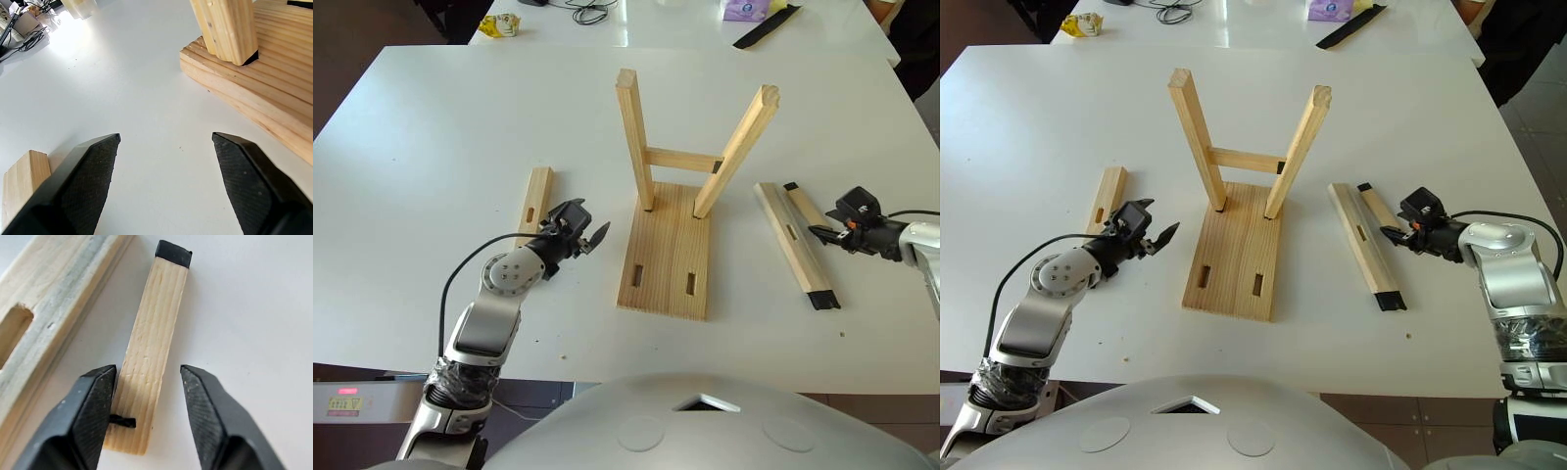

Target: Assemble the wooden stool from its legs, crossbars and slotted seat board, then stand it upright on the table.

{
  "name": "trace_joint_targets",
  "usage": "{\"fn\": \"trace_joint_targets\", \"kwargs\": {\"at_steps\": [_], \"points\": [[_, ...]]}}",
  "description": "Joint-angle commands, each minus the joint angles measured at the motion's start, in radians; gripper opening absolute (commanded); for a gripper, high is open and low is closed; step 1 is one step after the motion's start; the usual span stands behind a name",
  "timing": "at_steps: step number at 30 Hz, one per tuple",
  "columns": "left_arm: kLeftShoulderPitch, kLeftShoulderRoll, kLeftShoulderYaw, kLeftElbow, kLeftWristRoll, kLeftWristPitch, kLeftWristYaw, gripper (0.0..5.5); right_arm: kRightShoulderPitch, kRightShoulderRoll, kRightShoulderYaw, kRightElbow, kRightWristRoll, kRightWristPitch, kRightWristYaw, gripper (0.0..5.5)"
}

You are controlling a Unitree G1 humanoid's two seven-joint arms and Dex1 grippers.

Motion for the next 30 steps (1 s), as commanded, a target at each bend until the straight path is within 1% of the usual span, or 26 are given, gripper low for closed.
{"fn": "trace_joint_targets", "kwargs": {"at_steps": [1, 3, 4, 10, 17, 21, 24, 26, 28, 30], "points": [[-0.016, 0.0, 0.004, 0.006, -0.002, 0.007, 0.0, 3.48, -0.004, 0.028, 0.008, 0.04, -0.014, -0.006, -0.019, 1.85], [-0.023, 0.001, 0.009, 0.014, -0.002, 0.004, 0.001, 3.48, -0.022, 0.042, 0.001, 0.051, -0.003, -0.019, -0.022, 1.39], [-0.026, 0.002, 0.012, 0.016, -0.002, 0.002, 0.002, 3.48, -0.028, 0.049, -0.003, 0.055, 0.002, -0.023, -0.026, 1.31], [-0.06, 0.014, 0.041, 0.04, -0.008, -0.009, -0.003, 3.48, -0.041, 0.082, -0.026, 0.069, 0.005, -0.05, -0.06, 1.31], [-0.127, 0.031, 0.124, 0.081, -0.04, -0.008, -0.009, 3.48, -0.11, 0.091, -0.082, 0.105, 0.015, -0.064, -0.104, 1.31], [-0.183, 0.043, 0.228, 0.11, -0.096, 0.006, -0.001, 3.48, -0.165, 0.091, -0.129, 0.096, 0.046, -0.071, -0.107, 1.31], [-0.244, 0.039, 0.323, 0.113, -0.168, 0.043, 0.015, 3.48, -0.213, 0.101, -0.19, 0.053, 0.131, -0.068, -0.066, 1.31], [-0.296, 0.026, 0.393, 0.103, -0.236, 0.1, 0.041, 3.48, -0.258, 0.117, -0.258, 0.0, 0.245, -0.016, -0.029, 1.31], [-0.361, 0.018, 0.468, 0.098, -0.328, 0.216, 0.066, 3.48, -0.304, 0.127, -0.322, -0.061, 0.372, 0.067, -0.004, 1.31], [-0.419, 0.018, 0.526, 0.105, -0.407, 0.236, 0.065, 3.48, -0.343, 0.128, -0.371, -0.127, 0.495, 0.147, 0.017, 1.31]]}}
